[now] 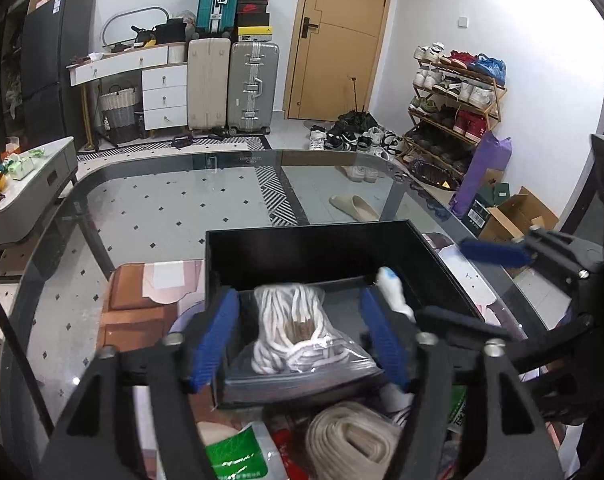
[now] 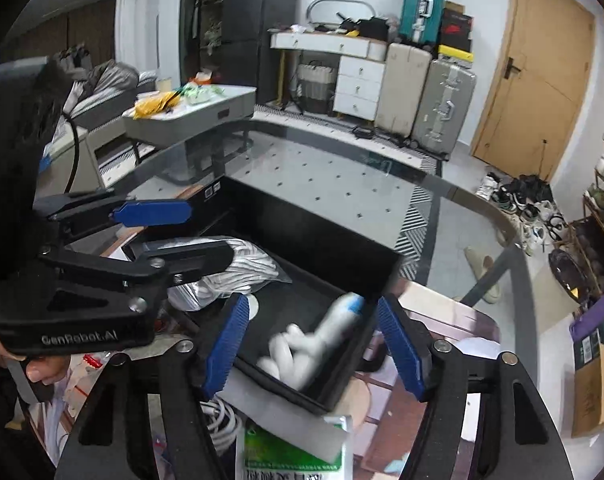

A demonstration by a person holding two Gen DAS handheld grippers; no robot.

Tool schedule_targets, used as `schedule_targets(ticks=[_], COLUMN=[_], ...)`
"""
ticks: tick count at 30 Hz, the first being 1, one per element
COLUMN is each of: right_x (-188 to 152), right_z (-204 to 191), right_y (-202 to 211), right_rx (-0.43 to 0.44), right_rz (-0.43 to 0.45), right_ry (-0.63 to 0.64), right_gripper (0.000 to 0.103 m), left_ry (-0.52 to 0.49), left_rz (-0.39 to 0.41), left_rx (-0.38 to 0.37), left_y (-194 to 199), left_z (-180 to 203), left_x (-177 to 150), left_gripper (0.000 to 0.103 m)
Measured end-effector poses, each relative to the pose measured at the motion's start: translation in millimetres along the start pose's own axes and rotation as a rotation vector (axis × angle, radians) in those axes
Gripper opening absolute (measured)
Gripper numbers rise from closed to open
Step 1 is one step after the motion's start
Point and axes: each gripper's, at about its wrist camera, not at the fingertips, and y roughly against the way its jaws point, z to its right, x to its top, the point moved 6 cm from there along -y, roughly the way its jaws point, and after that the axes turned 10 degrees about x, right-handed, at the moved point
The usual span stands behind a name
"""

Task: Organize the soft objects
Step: 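Open both grippers to drop the rope bag and doll into the box, then move both grippers back toward the green-and-white medicine sachets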

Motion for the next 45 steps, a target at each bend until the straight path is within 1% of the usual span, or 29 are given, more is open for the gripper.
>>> schedule_targets(ticks=[1, 2, 3, 4, 6, 8, 11, 18, 24, 28, 36, 39, 45], right_x=[-0.3, -1.1, -2.1, -3.1, -6.6, -10.2, -17.7, -38.5, -49.9, -56.6, -75.2, -81.5, -91.4], right_z=[1.1, 3.5, 4.8, 6.5, 9.9, 11.5, 13.3, 7.2, 2.5, 5.4, 6.7, 9.5, 7.0], right_y=[6.0, 13.9, 19.2, 26.2, 38.9, 49.0, 61.2, 72.7, 72.3, 72.5, 64.8, 58.7, 46.6], right_rx=[-0.011, -0.021, -0.021, -0.024, -0.034, -0.036, -0.033, -0.026, -0.002, 0.006, -0.009, -0.001, 0.019], right_rz=[0.02, 0.047, 0.063, 0.081, 0.114, 0.132, 0.146, 0.123, 0.105, 0.1, 0.033, -0.006, -0.059], right_ry=[-0.011, -0.029, -0.041, -0.057, -0.088, -0.112, -0.149, -0.172, -0.156, -0.175, -0.166, -0.179, -0.18], right_gripper=[0.087, 0.095, 0.1, 0.102, 0.102, 0.102, 0.102, 0.102, 0.102, 0.102, 0.102, 0.102, 0.102], left_ry=[0.005, 0.011, 0.014, 0.015, 0.021, 0.036, 0.042, 0.015, 0.033, 0.027, 0.035, 0.046, 0.025], left_rz=[0.011, 0.024, 0.037, 0.051, 0.072, 0.066, 0.07, 0.084, 0.08, 0.078, 0.048, 0.036, 0.011], left_rx=[-0.01, -0.01, 0.0, 0.011, 0.011, -0.005, 0.007, 0.056, 0.087, 0.104, 0.124, 0.119, 0.125], left_y=[4.0, 8.9, 13.2, 17.7, 27.2, 34.8, 43.1, 59.8, 69.8, 72.8, 72.5, 71.7, 67.0], left_z=[-0.1, -0.5, -1.4, -2.4, -5.0, -8.0, -16.3, -28.6, -40.7, -47.2, -55.8, -56.5, -55.1], left_x=[-0.5, -1.2, -1.5, -1.6, -2.4, -5.7, -9.5, -24.7, -37.7, -45.8, -63.0, -70.0, -79.7], left_gripper=[0.084, 0.093, 0.098, 0.103, 0.103, 0.103, 0.103, 0.103, 0.103, 0.103, 0.103, 0.103, 0.103])
